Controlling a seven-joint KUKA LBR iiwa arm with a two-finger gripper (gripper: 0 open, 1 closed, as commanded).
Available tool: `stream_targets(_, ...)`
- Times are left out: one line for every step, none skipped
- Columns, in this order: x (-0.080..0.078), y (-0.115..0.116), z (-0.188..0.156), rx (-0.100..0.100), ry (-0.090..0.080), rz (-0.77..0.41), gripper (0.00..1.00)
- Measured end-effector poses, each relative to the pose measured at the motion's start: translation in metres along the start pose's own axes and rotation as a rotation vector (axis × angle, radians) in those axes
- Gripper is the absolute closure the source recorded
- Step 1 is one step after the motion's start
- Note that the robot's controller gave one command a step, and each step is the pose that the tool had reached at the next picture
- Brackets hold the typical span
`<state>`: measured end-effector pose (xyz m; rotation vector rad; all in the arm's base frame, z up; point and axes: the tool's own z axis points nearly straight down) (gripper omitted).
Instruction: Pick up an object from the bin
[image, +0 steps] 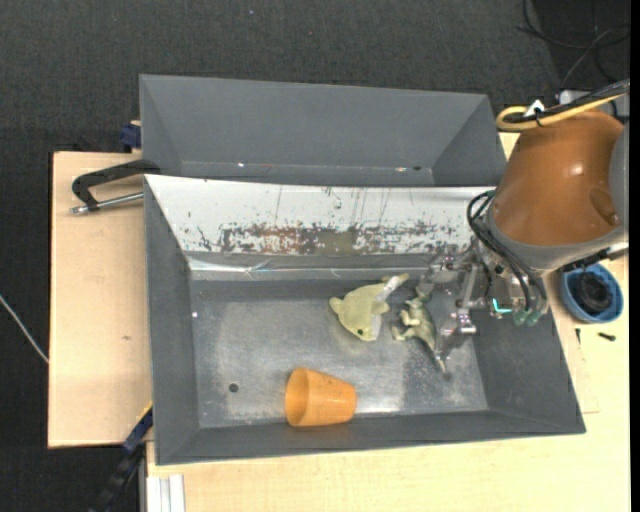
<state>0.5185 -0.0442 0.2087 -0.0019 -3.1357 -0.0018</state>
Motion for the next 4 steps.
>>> stream_targets(-0.053, 0.036, 0.134, 0.004, -0.018, -0.331, 0.00)
stream_targets(-0.087, 0.082, 0.132, 0.004, -0.028, -0.298, 0.00)
stream_targets(-0.085, 0.082, 0.132, 0.001, -0.022, -0.299, 1.00)
stream_targets(-0.067, 0.047, -0.023, 0.003, -0.021, -0.221, 1.00)
